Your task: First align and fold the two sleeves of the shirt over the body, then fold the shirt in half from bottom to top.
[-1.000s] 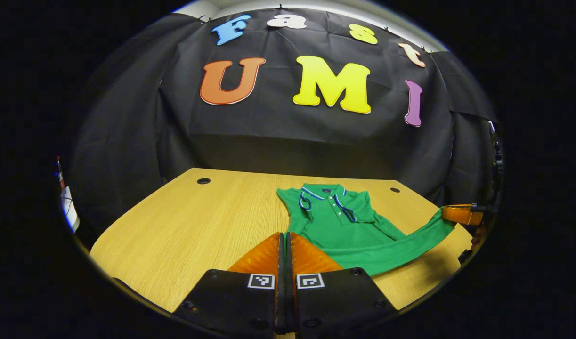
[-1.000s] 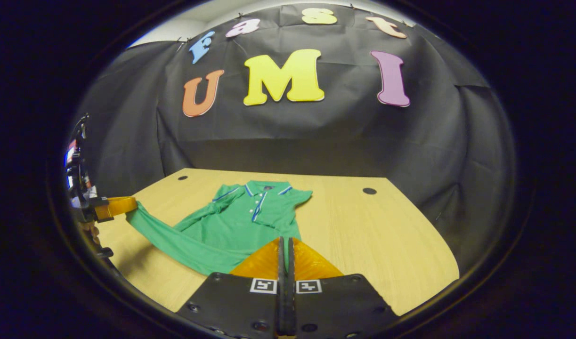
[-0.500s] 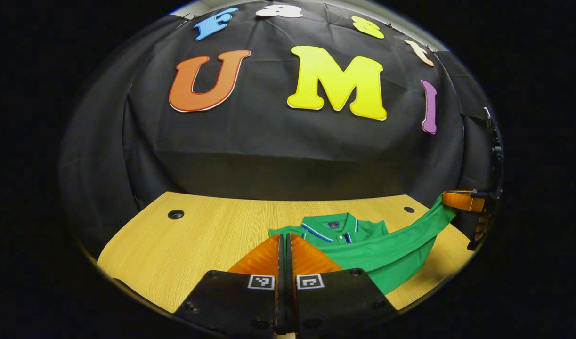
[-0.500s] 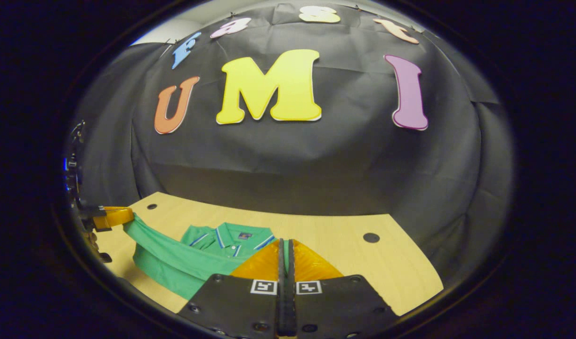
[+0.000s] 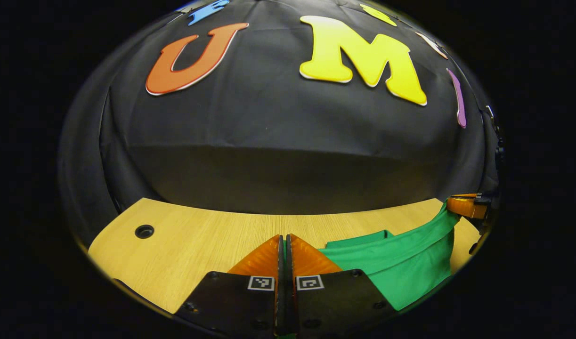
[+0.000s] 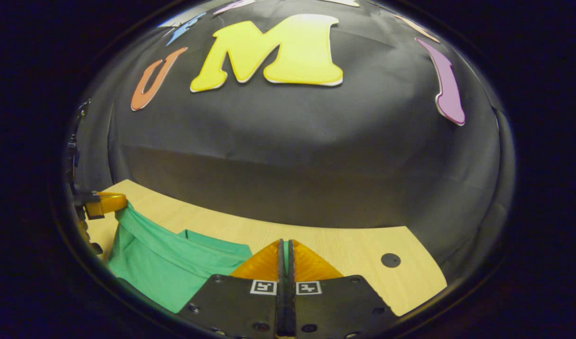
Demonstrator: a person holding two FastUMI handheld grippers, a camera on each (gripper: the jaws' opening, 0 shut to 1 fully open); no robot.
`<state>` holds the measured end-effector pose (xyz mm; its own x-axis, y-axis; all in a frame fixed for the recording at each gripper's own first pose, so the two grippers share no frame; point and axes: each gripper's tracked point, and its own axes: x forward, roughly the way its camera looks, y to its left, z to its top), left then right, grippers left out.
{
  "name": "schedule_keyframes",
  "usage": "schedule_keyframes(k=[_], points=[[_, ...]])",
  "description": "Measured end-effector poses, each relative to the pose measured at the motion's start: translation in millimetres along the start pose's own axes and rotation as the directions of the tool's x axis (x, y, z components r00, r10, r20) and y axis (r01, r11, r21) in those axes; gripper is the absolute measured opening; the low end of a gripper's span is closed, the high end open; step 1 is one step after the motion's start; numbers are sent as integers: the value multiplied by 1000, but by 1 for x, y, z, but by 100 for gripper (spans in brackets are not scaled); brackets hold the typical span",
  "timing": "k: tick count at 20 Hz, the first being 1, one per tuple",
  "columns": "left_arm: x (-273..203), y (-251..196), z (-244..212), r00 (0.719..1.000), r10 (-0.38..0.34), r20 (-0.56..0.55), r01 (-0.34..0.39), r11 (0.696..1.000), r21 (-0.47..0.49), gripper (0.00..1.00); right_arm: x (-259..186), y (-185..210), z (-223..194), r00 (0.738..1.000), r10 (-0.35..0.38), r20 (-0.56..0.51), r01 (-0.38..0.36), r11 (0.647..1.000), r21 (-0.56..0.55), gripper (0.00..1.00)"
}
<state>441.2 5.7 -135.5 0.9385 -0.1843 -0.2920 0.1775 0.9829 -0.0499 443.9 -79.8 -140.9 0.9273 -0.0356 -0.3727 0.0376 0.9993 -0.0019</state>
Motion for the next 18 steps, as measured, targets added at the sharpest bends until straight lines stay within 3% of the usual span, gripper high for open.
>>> schedule_keyframes(k=[4, 7, 9, 10, 11, 12, 14, 18], points=[[21, -1, -23, 999, -4, -36, 6, 999, 50, 4, 23, 0, -21, 1000, -25, -14, 24, 999, -32, 0], [14, -7, -20, 999, -37, -39, 38, 999, 13, 18, 19, -2, -19, 999, -35, -11, 35, 999, -42, 11], [5, -7, -16, 998, -42, -40, 42, 999, -4, 48, 14, 0, -14, 1000, -21, -8, 21, 1000, -13, 43], [1, -6, -12, 998, -42, -36, 41, 999, -15, 52, 10, 1, -11, 1000, -18, -9, 18, 1000, -9, 59], [-4, -6, -6, 999, -37, -23, 36, 999, -29, 67, 3, 1, -8, 1000, -18, -9, 18, 1000, -19, 75], [-11, -4, 0, 1000, -25, -14, 24, 999, -45, 75, -4, 1, -3, 1000, -20, -1, 20, 999, -31, 92], [-28, -2, 8, 1000, -2, -15, 1, 998, -62, 94, -24, 2, 9, 999, -24, 24, 25, 999, -25, 98], [-80, -5, 31, 999, 31, 28, -30, 999, -16, 96, -83, 5, 30, 996, -32, 83, 31, 999, 19, 96]])
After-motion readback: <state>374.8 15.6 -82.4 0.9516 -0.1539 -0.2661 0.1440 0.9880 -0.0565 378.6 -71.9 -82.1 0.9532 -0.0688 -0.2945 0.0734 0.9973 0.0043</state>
